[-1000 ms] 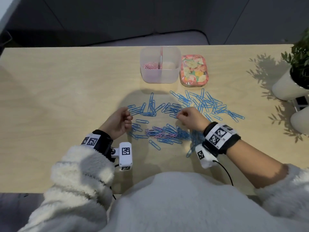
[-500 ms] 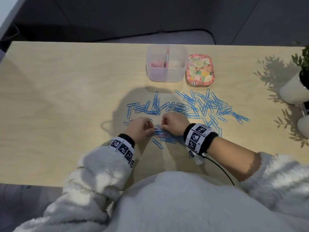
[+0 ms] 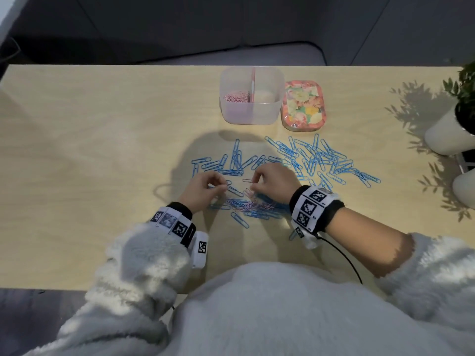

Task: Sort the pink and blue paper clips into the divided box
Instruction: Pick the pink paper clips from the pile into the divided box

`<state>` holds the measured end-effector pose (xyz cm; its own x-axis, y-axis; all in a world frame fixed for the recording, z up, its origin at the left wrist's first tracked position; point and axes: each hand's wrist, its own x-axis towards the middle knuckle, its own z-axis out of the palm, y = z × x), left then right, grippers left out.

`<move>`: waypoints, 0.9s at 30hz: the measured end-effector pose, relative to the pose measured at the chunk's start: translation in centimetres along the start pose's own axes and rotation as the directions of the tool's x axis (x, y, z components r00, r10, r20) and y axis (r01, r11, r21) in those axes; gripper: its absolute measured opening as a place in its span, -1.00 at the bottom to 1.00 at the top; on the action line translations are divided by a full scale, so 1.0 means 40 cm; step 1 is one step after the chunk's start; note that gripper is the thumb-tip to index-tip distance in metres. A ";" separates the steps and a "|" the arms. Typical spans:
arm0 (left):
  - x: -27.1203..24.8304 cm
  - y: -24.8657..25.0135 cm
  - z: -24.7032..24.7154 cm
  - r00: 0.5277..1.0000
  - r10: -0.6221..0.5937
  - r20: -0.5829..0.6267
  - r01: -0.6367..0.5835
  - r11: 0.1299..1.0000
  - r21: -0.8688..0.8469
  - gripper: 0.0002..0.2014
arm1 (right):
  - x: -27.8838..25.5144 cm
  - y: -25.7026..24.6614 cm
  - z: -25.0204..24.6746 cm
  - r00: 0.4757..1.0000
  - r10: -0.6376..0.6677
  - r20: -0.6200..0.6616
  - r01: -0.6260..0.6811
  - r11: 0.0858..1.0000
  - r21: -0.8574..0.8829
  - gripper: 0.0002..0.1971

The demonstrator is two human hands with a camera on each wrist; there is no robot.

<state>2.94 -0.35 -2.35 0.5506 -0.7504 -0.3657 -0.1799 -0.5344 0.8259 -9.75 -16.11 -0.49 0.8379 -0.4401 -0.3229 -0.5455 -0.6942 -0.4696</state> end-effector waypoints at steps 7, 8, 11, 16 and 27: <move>0.015 0.018 -0.017 0.951 -0.282 0.127 0.310 0.878 -0.366 -0.78 | -0.010 -0.037 0.037 0.991 0.020 0.130 -0.004 0.993 -0.119 -0.82; 0.020 0.025 -0.011 0.954 -0.271 0.127 0.299 0.889 -0.347 -0.74 | -0.011 -0.040 0.040 0.989 0.019 0.144 0.002 0.990 -0.144 -0.79; 0.038 0.052 0.014 0.990 -0.138 0.030 0.139 0.989 -0.042 -0.73 | -0.018 -0.051 0.043 0.988 -0.041 0.149 0.077 0.967 -0.245 -0.86; 0.073 0.097 0.060 0.998 0.052 0.036 -0.061 0.928 0.367 -0.82 | -0.022 -0.017 0.019 0.988 -0.050 0.147 0.067 0.992 -0.107 -0.94; 0.092 0.093 0.091 0.977 0.141 0.162 -0.212 0.764 0.610 -0.85 | -0.065 0.164 -0.091 0.933 0.316 0.172 -0.245 0.211 0.946 -0.69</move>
<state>1.34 -6.52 -2.20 0.3801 -0.8715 -0.3100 -0.7511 -0.4864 0.4465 -15.44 -21.60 0.27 0.6066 -0.5322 -0.5906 -0.3369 0.5008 -0.7973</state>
